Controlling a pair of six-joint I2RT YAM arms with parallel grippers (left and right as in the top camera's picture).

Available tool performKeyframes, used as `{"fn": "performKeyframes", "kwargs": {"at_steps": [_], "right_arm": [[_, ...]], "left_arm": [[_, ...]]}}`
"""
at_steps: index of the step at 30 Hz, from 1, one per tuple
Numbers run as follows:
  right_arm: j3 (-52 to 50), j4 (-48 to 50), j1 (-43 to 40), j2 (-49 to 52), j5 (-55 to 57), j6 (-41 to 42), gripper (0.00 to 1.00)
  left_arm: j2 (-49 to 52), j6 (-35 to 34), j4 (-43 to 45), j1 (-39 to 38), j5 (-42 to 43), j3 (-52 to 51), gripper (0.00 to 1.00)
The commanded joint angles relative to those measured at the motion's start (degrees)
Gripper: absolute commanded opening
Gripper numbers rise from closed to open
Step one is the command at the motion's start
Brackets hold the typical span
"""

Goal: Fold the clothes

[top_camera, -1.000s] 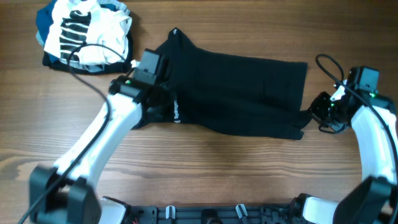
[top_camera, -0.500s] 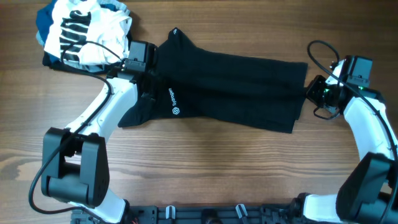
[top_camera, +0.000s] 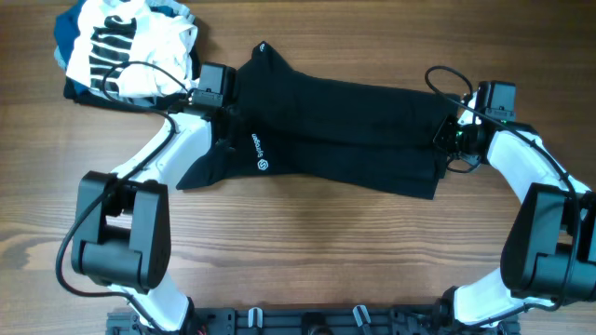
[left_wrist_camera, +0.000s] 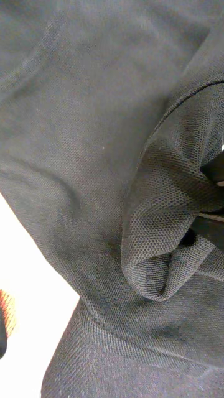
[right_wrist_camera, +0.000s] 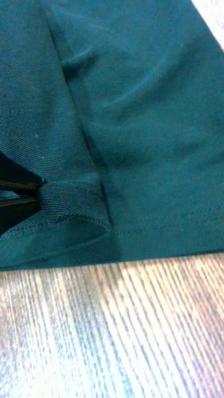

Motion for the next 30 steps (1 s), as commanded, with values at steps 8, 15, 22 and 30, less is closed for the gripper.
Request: {"fn": "performKeyframes", "kwargs": {"at_steps": [8,15,22,30], "right_arm": [[1.27,-3.58,-1.53,-5.64,-4.81,-2.78,0.04],[4.72,-7.15,-1.51,-18.99,-4.74,-5.75,0.34],[4.66,-9.92,-1.46,-15.39,-5.18,-6.21,0.96],[4.57,-7.28,4.44,-5.64,-4.24,-8.63,0.7]], "left_arm": [[-0.2,2.95,-1.84,0.52,-1.97,0.9,0.04],[-5.84,2.95,-5.7,0.52,-1.01,0.9,0.04],[-5.81,2.95,-5.95,0.35,0.13,0.9,0.04],[-5.81,2.93,-5.95,0.35,1.03,0.9,0.04]]}}
